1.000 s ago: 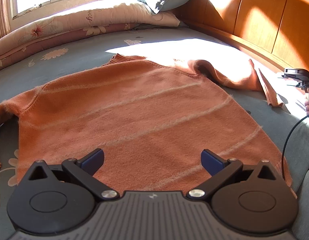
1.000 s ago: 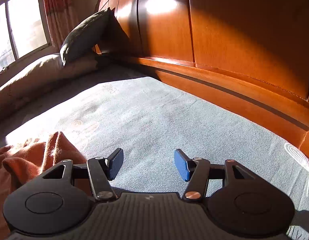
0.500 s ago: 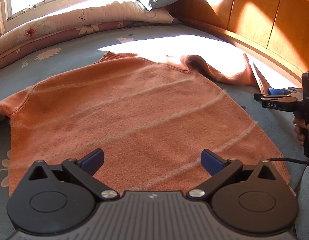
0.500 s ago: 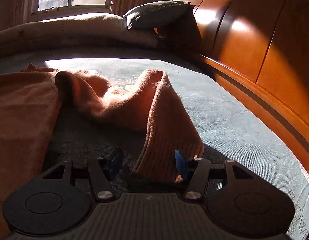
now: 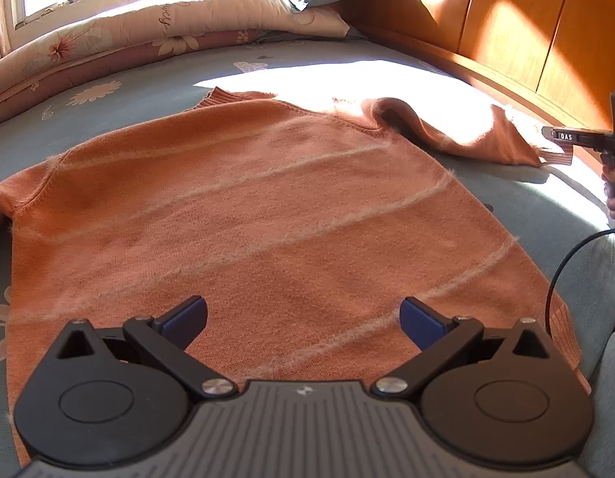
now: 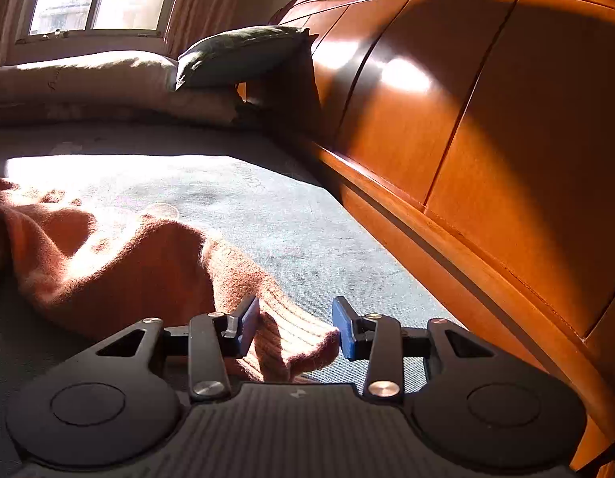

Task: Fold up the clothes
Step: 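Lift and pull the held sleeve along the sheet toward the headboard, then lower the ribbed cuff flat on the sheet and open the right tool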

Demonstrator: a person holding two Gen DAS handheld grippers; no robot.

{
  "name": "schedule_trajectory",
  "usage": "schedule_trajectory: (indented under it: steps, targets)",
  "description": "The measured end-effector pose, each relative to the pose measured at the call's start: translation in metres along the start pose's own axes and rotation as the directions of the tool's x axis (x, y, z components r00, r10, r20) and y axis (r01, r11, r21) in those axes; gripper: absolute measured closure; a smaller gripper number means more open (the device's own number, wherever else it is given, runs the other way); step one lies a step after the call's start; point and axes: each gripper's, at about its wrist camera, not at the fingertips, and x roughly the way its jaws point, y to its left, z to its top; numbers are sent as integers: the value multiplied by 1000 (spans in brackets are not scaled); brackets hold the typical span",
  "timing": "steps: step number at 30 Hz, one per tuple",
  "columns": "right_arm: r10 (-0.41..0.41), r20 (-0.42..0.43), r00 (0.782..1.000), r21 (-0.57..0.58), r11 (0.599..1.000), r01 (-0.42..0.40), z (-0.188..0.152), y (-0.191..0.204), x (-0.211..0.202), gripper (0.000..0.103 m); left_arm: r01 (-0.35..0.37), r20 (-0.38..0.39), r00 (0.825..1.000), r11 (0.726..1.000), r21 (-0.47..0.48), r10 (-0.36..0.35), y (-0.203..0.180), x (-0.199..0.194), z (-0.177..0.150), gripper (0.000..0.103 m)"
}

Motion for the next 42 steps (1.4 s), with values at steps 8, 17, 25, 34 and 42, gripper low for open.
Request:
schedule_trajectory:
  steps: [8, 17, 25, 34, 42]
  targets:
    - [63, -31, 997, 324, 945, -50, -6, -58, 15, 54, 1, -15, 1000, 1000, -4, -1, 1, 6, -1, 1]
    - [167, -83, 983, 563, 821, -92, -48, -72, 38, 53, 5, -33, 999, 1000, 10, -5, -5, 14, -2, 1]
    - [195, -83, 977, 502, 856, -128, -32, -50, 60, 57, 8, -46, 999, 1000, 13, -7, -9, 20, -2, 1]
    - [207, -42, 977, 419, 892, -171, -2, -53, 50, 81, -11, -52, 999, 1000, 1, 11, -2, 24, 0, 1]
    - [64, -5, 998, 357, 932, -58, 46, -88, 44, 81, -13, -49, 999, 1000, -5, 13, 1, 24, 2, 1]
